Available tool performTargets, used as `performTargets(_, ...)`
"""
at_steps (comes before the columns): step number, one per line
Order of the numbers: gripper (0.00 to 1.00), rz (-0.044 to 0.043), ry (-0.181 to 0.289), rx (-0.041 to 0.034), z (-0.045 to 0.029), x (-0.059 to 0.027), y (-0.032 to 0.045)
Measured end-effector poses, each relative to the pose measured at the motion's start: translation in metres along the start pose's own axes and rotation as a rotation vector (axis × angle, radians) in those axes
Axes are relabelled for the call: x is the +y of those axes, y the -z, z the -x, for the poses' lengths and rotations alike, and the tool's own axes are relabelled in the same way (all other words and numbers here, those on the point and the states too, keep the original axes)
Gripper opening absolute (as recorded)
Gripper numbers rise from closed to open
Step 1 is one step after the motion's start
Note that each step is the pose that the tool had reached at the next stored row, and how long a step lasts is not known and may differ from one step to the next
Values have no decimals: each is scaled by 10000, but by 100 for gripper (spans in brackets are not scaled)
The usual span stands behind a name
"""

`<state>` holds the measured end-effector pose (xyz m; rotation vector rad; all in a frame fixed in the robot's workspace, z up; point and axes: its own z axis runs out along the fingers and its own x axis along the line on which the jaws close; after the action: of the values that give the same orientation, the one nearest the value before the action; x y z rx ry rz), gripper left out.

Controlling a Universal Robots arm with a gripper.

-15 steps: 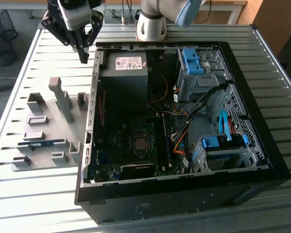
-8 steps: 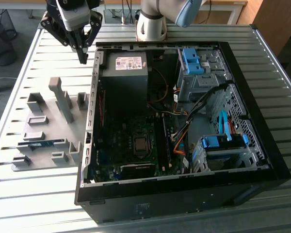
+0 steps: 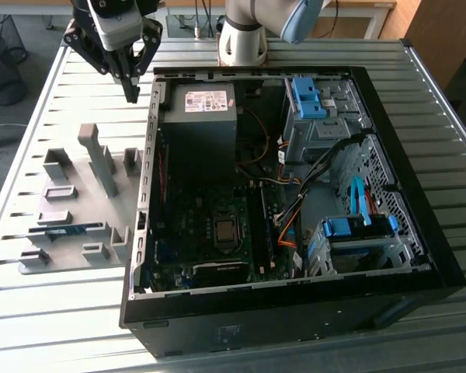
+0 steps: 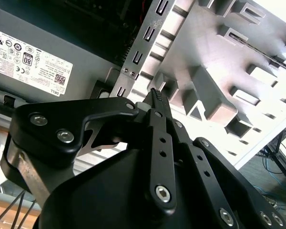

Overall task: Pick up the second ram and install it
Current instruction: 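Reach for the second ram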

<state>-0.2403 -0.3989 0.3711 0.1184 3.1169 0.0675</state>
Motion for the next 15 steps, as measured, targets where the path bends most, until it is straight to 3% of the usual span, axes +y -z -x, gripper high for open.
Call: performTargets(15, 11, 0, 1, 5, -55, -5, -12)
